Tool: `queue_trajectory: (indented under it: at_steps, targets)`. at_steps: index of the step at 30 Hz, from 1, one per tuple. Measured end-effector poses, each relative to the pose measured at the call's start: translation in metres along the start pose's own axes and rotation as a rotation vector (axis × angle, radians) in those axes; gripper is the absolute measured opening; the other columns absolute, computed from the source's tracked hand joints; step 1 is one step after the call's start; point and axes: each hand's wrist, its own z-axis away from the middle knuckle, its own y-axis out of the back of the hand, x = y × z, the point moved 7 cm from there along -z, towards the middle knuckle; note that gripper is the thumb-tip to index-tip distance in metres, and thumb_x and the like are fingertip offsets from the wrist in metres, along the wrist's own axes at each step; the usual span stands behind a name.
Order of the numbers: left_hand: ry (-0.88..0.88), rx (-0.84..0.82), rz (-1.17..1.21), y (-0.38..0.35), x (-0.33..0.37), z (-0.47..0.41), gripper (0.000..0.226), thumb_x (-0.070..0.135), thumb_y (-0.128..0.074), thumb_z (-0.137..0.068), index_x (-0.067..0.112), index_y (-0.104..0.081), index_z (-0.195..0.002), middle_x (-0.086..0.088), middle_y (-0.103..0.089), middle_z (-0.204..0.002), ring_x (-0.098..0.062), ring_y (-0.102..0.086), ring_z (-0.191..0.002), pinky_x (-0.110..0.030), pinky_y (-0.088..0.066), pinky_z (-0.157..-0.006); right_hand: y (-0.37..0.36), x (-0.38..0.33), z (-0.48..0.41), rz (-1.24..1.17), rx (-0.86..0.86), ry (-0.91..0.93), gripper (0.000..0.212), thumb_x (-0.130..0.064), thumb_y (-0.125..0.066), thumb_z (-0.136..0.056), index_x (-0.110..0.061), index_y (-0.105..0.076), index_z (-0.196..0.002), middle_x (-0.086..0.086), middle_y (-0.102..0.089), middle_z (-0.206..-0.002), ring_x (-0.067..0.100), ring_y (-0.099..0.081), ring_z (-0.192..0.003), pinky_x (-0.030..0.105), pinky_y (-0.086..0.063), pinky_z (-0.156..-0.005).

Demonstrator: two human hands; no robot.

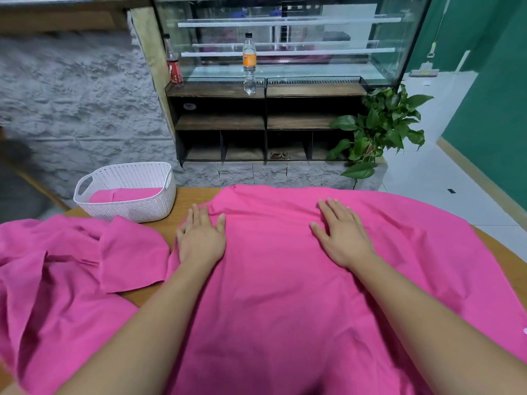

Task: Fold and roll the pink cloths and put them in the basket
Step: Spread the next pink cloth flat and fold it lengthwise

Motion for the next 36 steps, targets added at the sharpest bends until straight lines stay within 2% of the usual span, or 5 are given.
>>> queue_trajectory:
  at_steps: [4, 9, 16, 23, 36]
  targets:
    - [-0.130, 0.078, 0.177, 0.011, 0.025, -0.010, 0.056, 0.047, -0.042, -0.106, 0.012, -0.043, -0.150, -0.009, -0.047, -0.157, -0.030, -0.044, -0.145, -0.053, -0.038, -0.115, 0.017, -0.007, -0.003, 0.086, 0.164, 0.012, 0.057, -0.046, -0.041, -0.106, -0.014, -0.045, -0.153, 0.012, -0.043, -0.162, 0.030, -0.035, -0.153, 0.048, -0.027, -0.125]
    - [-0.216, 0.270, -0.043, 0.026, 0.030, 0.011, 0.025, 0.033, -0.055, -0.093, 0.015, -0.061, -0.108, -0.008, -0.056, -0.113, -0.032, -0.053, -0.104, -0.049, -0.043, -0.085, 0.020, -0.034, 0.026, 0.123, 0.168, 0.050, 0.038, -0.050, -0.038, -0.104, -0.020, -0.062, -0.107, 0.003, -0.061, -0.111, 0.032, -0.059, -0.104, 0.047, -0.044, -0.090]
    - [-0.286, 0.163, -0.111, 0.008, 0.039, -0.011, 0.040, 0.041, -0.042, -0.097, 0.020, -0.074, -0.109, -0.004, -0.076, -0.109, -0.031, -0.070, -0.097, -0.043, -0.050, -0.082, -0.014, -0.035, 0.021, 0.008, -0.069, 0.058, 0.071, -0.067, -0.028, -0.103, -0.027, -0.042, -0.160, -0.003, -0.032, -0.171, 0.017, -0.026, -0.158, 0.041, -0.024, -0.126]
    - [-0.242, -0.045, -0.016, -0.014, 0.033, -0.081, 0.055, 0.046, -0.037, -0.109, 0.020, -0.049, -0.156, -0.002, -0.041, -0.166, -0.018, -0.033, -0.156, -0.046, -0.031, -0.124, -0.019, -0.021, -0.045, -0.015, -0.096, 0.044, 0.070, -0.066, -0.031, -0.105, -0.030, -0.030, -0.166, -0.006, -0.020, -0.174, 0.011, -0.013, -0.161, 0.038, -0.012, -0.130]
    - [-0.142, -0.047, -0.068, -0.008, 0.016, -0.086, 0.070, 0.066, -0.024, -0.105, 0.027, -0.038, -0.161, -0.003, -0.031, -0.171, -0.023, -0.021, -0.160, -0.049, -0.020, -0.127, -0.019, -0.020, -0.055, -0.016, -0.149, 0.038, 0.068, -0.062, -0.029, -0.108, -0.028, -0.024, -0.167, -0.003, -0.014, -0.176, 0.014, -0.009, -0.162, 0.036, -0.005, -0.132]
